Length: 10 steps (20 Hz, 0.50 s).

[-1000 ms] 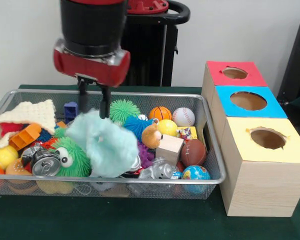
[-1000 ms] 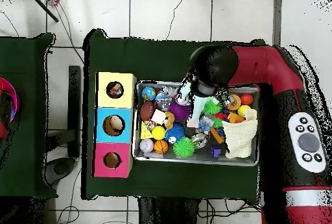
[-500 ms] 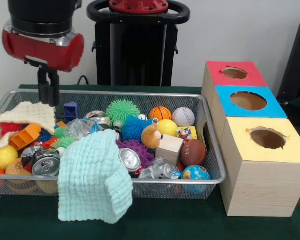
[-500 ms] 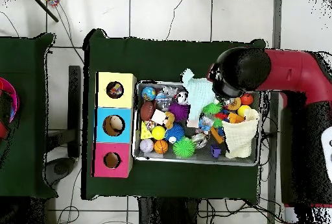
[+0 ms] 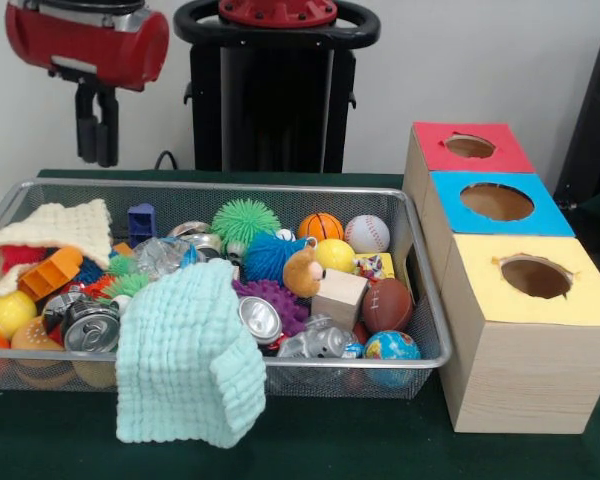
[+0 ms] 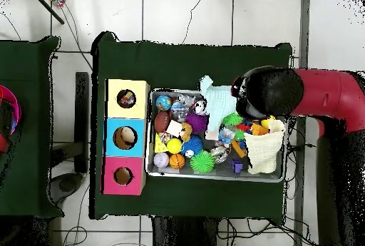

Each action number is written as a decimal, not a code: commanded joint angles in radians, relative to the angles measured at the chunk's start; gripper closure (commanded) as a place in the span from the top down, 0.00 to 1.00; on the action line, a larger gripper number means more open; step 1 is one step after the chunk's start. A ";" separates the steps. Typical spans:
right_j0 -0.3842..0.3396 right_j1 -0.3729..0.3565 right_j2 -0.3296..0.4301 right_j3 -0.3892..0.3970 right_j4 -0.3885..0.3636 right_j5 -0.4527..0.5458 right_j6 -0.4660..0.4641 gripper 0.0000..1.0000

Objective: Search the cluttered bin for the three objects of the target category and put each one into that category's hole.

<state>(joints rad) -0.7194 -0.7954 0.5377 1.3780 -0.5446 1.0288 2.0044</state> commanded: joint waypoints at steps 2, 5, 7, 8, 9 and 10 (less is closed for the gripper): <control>0.020 -0.044 0.102 0.224 0.066 -0.102 -0.167 0.00; 0.009 -0.023 0.138 0.235 0.080 -0.169 -0.179 0.00; 0.023 -0.002 0.129 0.231 0.062 -0.209 -0.149 0.00; 0.029 0.016 0.127 0.224 0.056 -0.226 -0.136 0.00; 0.038 0.034 0.119 0.220 0.046 -0.252 -0.114 0.00; 0.047 0.051 0.111 0.216 0.036 -0.277 -0.092 0.00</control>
<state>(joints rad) -0.6986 -0.8252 0.5899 1.4764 -0.4984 0.8802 2.0044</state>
